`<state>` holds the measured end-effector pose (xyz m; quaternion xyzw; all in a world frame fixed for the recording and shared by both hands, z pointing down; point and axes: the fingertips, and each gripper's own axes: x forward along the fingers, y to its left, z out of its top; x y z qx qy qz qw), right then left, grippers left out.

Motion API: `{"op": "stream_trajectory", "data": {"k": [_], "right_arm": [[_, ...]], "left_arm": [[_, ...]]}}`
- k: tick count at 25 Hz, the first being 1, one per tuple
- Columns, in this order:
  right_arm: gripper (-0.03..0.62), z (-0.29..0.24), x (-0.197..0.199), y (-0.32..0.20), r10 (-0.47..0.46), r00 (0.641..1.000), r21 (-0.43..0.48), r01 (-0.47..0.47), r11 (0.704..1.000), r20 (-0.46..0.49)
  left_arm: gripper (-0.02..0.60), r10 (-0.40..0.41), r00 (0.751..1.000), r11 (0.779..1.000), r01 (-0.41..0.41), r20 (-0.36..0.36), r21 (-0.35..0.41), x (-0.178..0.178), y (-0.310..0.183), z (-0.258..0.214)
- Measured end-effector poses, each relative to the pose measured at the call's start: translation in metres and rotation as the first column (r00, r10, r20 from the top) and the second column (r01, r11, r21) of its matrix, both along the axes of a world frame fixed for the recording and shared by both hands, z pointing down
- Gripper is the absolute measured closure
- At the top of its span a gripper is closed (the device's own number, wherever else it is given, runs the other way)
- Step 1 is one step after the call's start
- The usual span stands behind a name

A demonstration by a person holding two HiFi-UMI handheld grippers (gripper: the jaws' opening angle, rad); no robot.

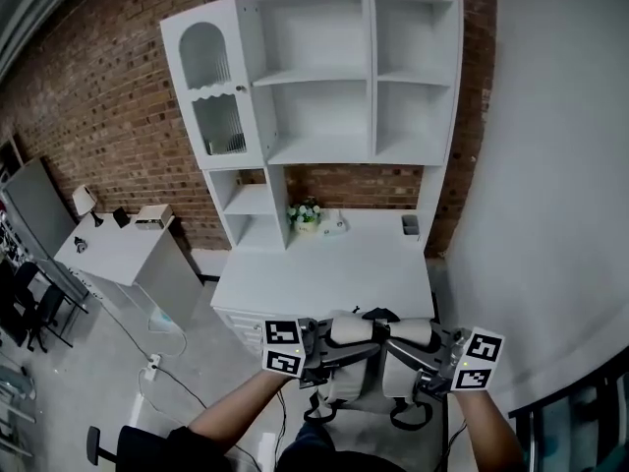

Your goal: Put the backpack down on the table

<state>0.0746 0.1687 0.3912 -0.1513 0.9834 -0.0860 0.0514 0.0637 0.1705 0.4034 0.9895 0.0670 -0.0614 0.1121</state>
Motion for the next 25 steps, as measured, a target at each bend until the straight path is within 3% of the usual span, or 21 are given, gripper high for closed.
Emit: {"op": "stream_trajectory", "data": {"k": [19,25], "right_arm": [[0.545,-0.031,-0.092,-0.140,0.035,0.999,0.020,-0.035,0.999,-0.003],[0.545,-0.032,-0.117,-0.180,0.061,0.998,-0.007,-0.061,0.998,0.001]], "left_arm": [[0.529,0.046,0.999,0.997,-0.046,0.006,0.059,-0.094,-0.142,-0.033],[0.529,0.045,0.999,0.998,-0.045,-0.012,0.045,-0.118,-0.181,-0.035]]}}
